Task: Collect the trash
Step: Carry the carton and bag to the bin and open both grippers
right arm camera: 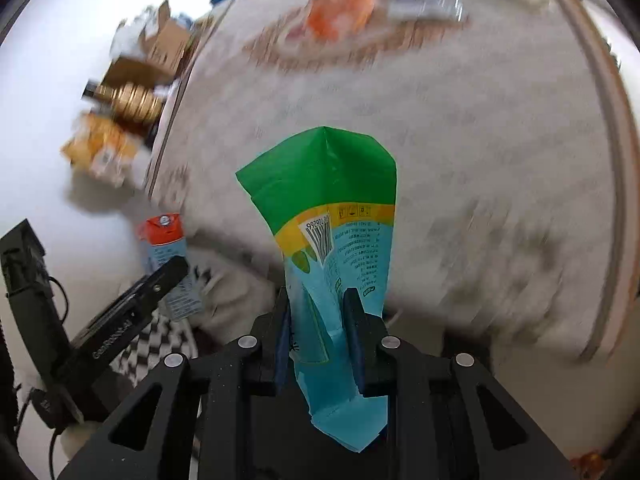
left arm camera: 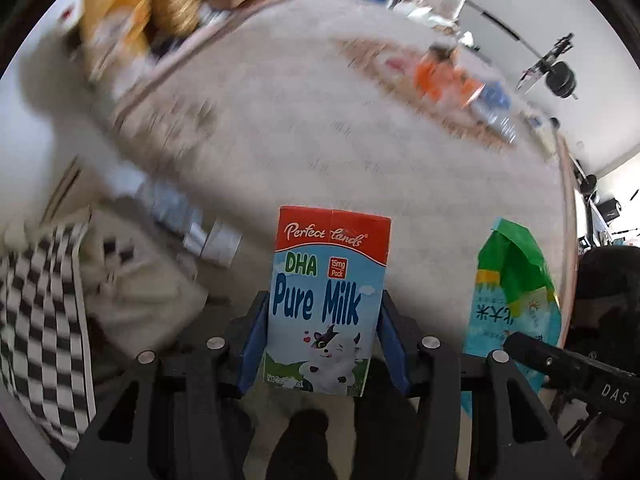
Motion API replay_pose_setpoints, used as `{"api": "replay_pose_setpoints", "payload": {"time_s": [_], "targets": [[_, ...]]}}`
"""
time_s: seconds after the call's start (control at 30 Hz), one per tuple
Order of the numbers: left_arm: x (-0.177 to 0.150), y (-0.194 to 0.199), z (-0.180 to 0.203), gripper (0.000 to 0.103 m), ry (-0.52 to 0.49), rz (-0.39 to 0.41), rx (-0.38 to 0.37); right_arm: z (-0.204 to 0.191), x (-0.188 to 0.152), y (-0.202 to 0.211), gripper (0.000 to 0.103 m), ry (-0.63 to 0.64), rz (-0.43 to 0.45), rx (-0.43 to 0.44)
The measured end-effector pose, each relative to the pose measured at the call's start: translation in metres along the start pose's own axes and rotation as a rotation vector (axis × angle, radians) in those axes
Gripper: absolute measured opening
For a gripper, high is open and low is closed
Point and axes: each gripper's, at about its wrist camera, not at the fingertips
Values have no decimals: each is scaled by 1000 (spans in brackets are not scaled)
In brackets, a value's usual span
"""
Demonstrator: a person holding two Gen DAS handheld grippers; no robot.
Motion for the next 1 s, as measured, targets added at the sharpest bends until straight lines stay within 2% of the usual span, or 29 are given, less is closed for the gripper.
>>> {"api": "replay_pose_setpoints", "payload": {"time_s": [0.1,0.2,0.33,0.4,0.57,0.73,0.77,0.8,0.87,0.9,0.93,0.97,1.0], "targets": [[-42,-22,-35,48,48,-86,15,-5,-46,-33,26,2,-83,7],[-73,-58,-63,48,104,-161,28,-5,-89,-84,26,1,-188,3],[-108,-134,-99,48,200,-249,27,14,-128,-170,26,0,-268,-44],[-119,-174,-112,48,234,-285,23,28,-135,-206,26,-11,-277,-69],[-141,-296,-141,49,320,-363,-59,84,-140,-329,26,-70,-278,-115],[-161,-394,-155,50,375,-444,-132,134,-119,-425,26,-131,-286,-115],[-164,-409,-156,58,371,-455,-134,139,-113,-439,27,-137,-281,-118],[-166,-417,-156,74,365,-457,-133,145,-110,-451,28,-139,-278,-117],[-170,-427,-159,88,368,-453,-125,152,-103,-478,34,-145,-302,-93],[-172,-430,-161,90,371,-453,-122,154,-102,-487,37,-147,-308,-93],[-173,-429,-162,91,375,-453,-117,157,-100,-493,47,-144,-310,-100],[-175,-427,-164,97,373,-448,-99,159,-99,-496,61,-130,-310,-112],[-177,-423,-167,98,364,-439,-77,161,-98,-496,68,-115,-306,-126]]}}
Point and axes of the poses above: each gripper's, at about its wrist camera, not at the fingertips, and y roughly against the way its jaws point, z to its right, x to its top, and after that the axes turned 7 degrees about z, right-handed
